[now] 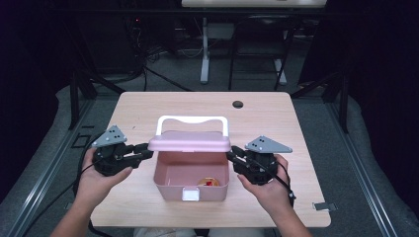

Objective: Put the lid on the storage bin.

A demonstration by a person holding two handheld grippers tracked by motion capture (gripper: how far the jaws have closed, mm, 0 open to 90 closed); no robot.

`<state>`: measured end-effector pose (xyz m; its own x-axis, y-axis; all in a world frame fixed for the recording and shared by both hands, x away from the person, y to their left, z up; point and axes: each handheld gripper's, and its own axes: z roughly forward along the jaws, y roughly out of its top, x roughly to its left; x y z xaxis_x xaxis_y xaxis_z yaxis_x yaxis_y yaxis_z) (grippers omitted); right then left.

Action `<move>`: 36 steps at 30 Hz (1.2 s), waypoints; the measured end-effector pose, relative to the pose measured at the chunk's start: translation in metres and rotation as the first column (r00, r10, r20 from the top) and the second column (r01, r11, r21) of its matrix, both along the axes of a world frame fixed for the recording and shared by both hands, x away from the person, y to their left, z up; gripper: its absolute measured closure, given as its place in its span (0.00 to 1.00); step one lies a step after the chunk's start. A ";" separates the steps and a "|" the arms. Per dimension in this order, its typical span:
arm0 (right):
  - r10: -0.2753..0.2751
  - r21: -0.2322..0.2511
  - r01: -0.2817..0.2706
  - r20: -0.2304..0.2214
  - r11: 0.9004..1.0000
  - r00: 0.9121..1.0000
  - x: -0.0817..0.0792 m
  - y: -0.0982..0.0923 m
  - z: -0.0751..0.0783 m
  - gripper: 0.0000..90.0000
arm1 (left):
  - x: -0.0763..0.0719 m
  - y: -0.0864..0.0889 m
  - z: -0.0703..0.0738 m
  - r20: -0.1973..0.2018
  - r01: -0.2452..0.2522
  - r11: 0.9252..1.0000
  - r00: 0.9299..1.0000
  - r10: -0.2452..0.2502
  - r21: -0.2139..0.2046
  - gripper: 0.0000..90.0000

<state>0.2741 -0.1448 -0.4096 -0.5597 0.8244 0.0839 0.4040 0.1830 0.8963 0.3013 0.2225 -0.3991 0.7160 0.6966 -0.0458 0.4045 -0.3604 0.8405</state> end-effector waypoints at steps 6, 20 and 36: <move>0.009 -0.012 -0.009 0.001 1.000 1.000 -0.003 0.000 0.000 0.79 | -0.005 0.000 -0.001 0.007 0.005 1.000 1.000 -0.005 0.003 0.77; 0.022 -0.016 -0.022 -0.002 1.000 1.000 -0.013 0.000 -0.004 0.78 | -0.014 0.000 -0.005 0.006 0.001 1.000 1.000 -0.001 0.012 0.76; 0.047 -0.030 -0.047 -0.004 0.998 0.999 -0.023 -0.001 -0.010 0.77 | -0.024 0.001 -0.010 -0.002 0.011 1.000 1.000 -0.011 0.025 0.76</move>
<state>0.2507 -0.1456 -0.4192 -0.5974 0.7997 0.0610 0.3972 0.2289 0.8887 0.2770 0.2233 -0.4093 0.7235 0.6897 -0.0299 0.4023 -0.3861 0.8301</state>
